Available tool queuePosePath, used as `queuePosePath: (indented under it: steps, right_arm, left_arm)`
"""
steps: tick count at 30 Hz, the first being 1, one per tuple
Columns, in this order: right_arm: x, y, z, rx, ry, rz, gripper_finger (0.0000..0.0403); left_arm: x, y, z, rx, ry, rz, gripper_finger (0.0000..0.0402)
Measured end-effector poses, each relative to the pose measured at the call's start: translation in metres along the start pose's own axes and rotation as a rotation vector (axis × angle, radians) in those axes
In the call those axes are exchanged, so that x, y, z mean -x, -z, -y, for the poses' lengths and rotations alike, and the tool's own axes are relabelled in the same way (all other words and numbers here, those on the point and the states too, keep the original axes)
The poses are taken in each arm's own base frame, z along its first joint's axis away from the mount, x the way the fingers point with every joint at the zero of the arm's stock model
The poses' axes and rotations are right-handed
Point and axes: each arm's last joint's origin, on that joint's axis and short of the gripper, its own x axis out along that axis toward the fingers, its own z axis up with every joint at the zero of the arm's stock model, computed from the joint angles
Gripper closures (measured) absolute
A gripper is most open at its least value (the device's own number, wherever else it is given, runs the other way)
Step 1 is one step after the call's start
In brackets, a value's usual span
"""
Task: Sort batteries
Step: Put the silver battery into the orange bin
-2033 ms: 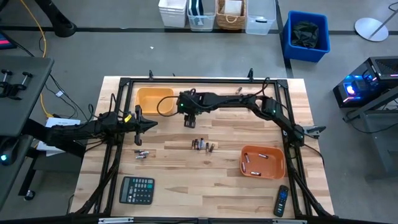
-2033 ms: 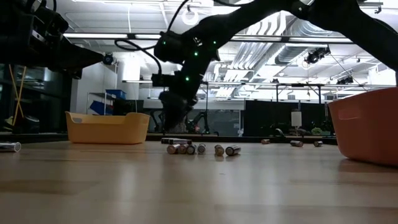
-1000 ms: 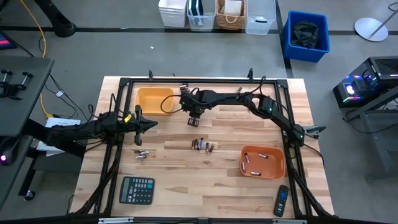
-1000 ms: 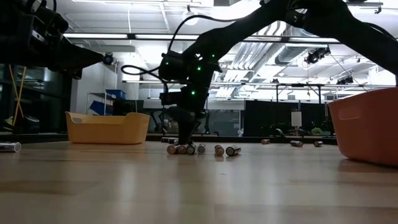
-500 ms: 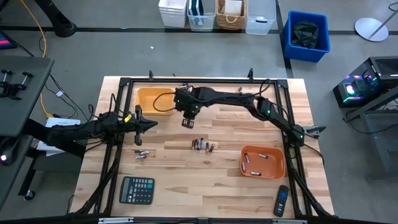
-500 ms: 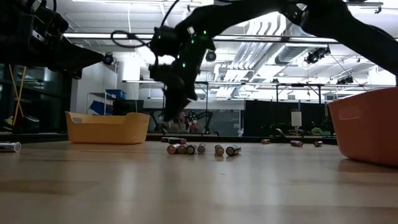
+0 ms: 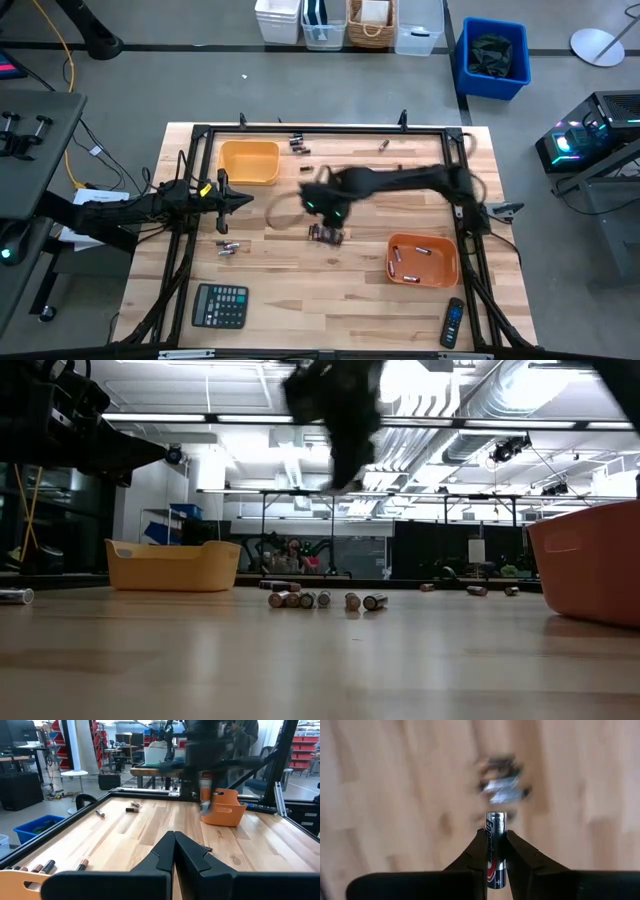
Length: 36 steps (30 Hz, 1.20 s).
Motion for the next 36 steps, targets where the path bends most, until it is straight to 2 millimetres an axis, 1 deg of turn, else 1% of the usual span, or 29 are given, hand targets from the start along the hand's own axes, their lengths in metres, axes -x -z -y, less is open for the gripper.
queuePosePath:
  steps: [3, 6, 9, 11, 13, 16, 20, 22, 24, 26, 28, 31, 33, 35, 36]
  right_arm:
    - [0.007, 0.048, -0.015, -0.138, 0.032, 0.003, 0.0369]
    - [0.017, 0.098, -0.025, -0.314, 0.032, 0.005, 0.0369]
    - [0.026, 0.14, -0.034, -0.483, 0.003, 0.032, 0.0369]
    - [0.03, 0.162, -0.039, -0.581, 0.0, 0.042, 0.0369]
    - [0.028, 0.179, -0.043, -0.641, 0.004, 0.03, 0.0369]
    - [0.018, 0.196, -0.051, -0.68, 0.021, -0.028, 0.0369]
    - [0.002, 0.205, -0.059, -0.687, 0.03, -0.12, 0.0369]
    - [-0.001, 0.206, -0.06, -0.704, 0.049, -0.134, 0.0363]
    - [-0.001, 0.206, -0.059, -0.722, 0.053, -0.151, 0.033]
    - [0.0, 0.205, -0.059, -0.714, 0.041, -0.162, 0.0286]
    - [0.007, 0.203, -0.059, -0.687, 0.008, -0.173, 0.0242]
    - [0.023, 0.194, -0.059, -0.662, -0.068, -0.182, 0.0196]
    - [0.035, 0.184, -0.058, -0.682, -0.099, -0.114, 0.0184]
    - [0.044, 0.169, -0.056, -0.732, -0.145, 0.001, 0.018]
    - [0.045, 0.158, -0.054, -0.767, -0.178, 0.062, 0.018]
  left_arm:
    - [0.0, 0.0, 0.0, 0.0, 0.0, 0.0, 0.0401]
    - [0.0, 0.0, 0.0, 0.0, 0.0, 0.0, 0.0401]
    - [0.0, 0.0, 0.0, 0.0, 0.0, 0.0, 0.0401]
    - [0.0, 0.0, 0.0, 0.0, 0.0, 0.0, 0.0401]
    - [0.0, 0.0, 0.0, 0.0, 0.0, 0.0, 0.0401]
    - [0.0, 0.0, 0.0, 0.0, 0.0, 0.0, 0.0401]
    - [0.0, 0.0, 0.0, 0.0, 0.0, 0.0, 0.0401]
    - [0.0, 0.0, 0.0, 0.0, 0.0, -0.001, 0.0401]
    - [0.0, 0.0, 0.0, 0.0, 0.0, 0.0, 0.0401]
    - [0.0, 0.0, 0.0, 0.0, 0.0, -0.001, 0.0401]
    - [0.0, 0.0, 0.0, 0.0, 0.0, 0.0, 0.0401]
    - [0.0, 0.0, 0.0, 0.0, 0.0, -0.001, 0.0401]
    - [0.0, 0.0, 0.0, 0.0, 0.0, -0.001, 0.0401]
    - [0.0, 0.0, 0.0, 0.0, 0.0, 0.0, 0.0401]
    - [0.0, 0.0, 0.0, 0.0, 0.0, 0.0, 0.0401]
